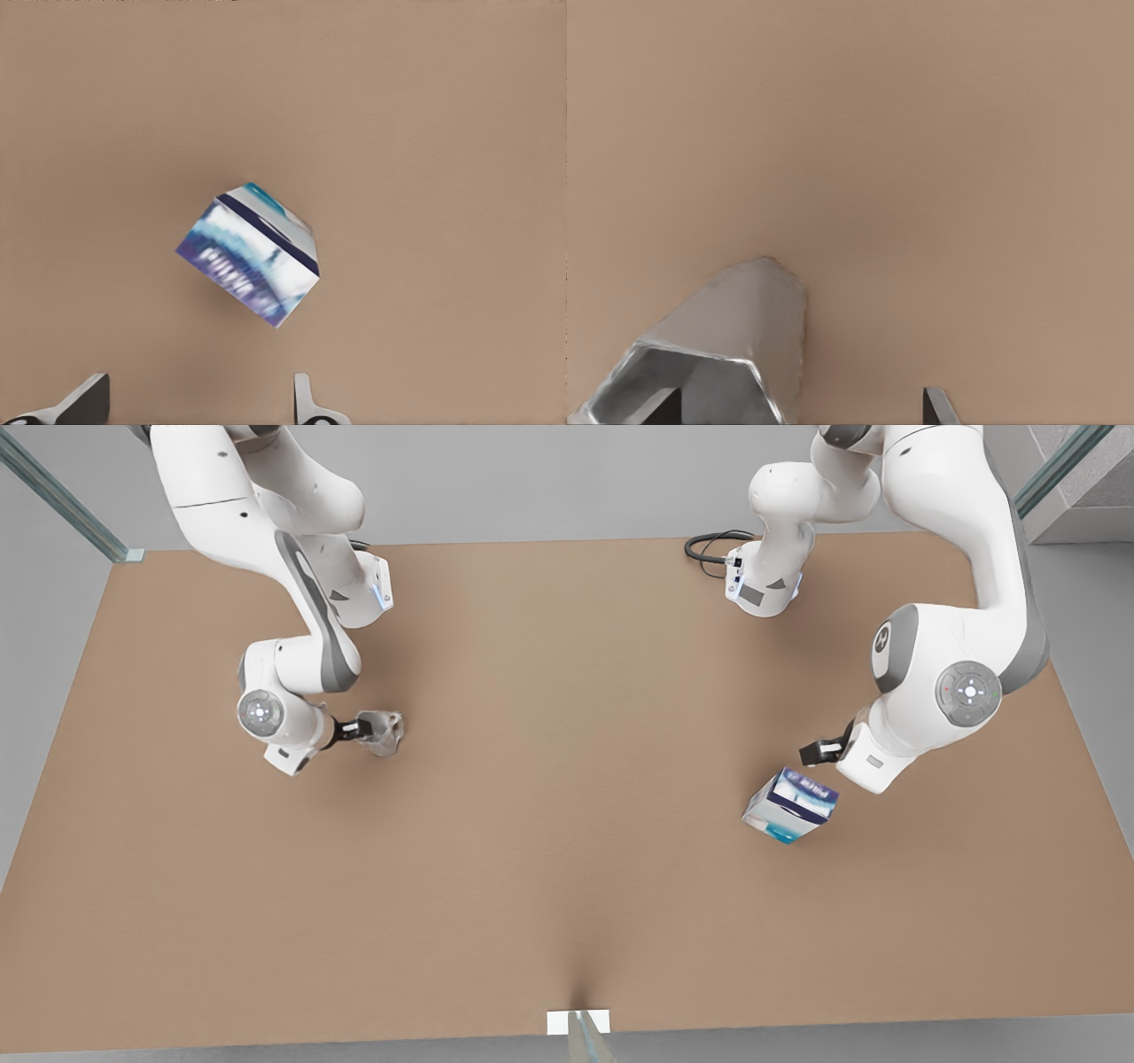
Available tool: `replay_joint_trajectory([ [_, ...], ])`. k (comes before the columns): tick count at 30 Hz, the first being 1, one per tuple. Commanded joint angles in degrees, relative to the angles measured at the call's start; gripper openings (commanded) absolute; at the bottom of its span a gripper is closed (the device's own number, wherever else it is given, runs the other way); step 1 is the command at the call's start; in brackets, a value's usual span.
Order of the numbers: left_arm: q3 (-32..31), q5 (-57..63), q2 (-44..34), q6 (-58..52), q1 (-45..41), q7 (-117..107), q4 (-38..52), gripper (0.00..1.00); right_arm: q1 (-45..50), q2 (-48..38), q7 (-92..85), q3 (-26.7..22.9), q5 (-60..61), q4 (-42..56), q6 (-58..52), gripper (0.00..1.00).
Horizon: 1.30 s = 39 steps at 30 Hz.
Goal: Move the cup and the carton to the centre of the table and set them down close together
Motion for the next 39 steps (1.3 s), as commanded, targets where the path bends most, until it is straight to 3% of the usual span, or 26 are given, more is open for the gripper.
replay_joint_trajectory([
  [1,0.0,-0.1,0.0,0.0,0.0,0.0,0.0,1.00,0.0,0.0,0.0,0.0,0.0,-0.3,0.1,1.00],
  [31,0.0,0.0,0.9,-0.4,-0.1,-0.4,0.1,1.00,0.2,1.4,0.1,1.3,0.0,-6.5,5.4,0.98],
  [34,0.0,0.0,1.0,-0.4,-0.1,-0.3,0.1,1.00,0.2,1.9,0.5,1.4,0.1,-6.5,6.0,0.60],
  [36,0.0,0.0,1.0,-0.5,-0.1,-0.4,0.1,1.00,0.2,2.2,0.6,1.4,0.1,-6.4,5.9,0.41],
  [39,0.1,0.0,0.9,-0.6,-0.1,-0.4,0.1,1.00,0.2,2.3,0.6,1.7,0.0,-6.3,6.0,0.31],
])
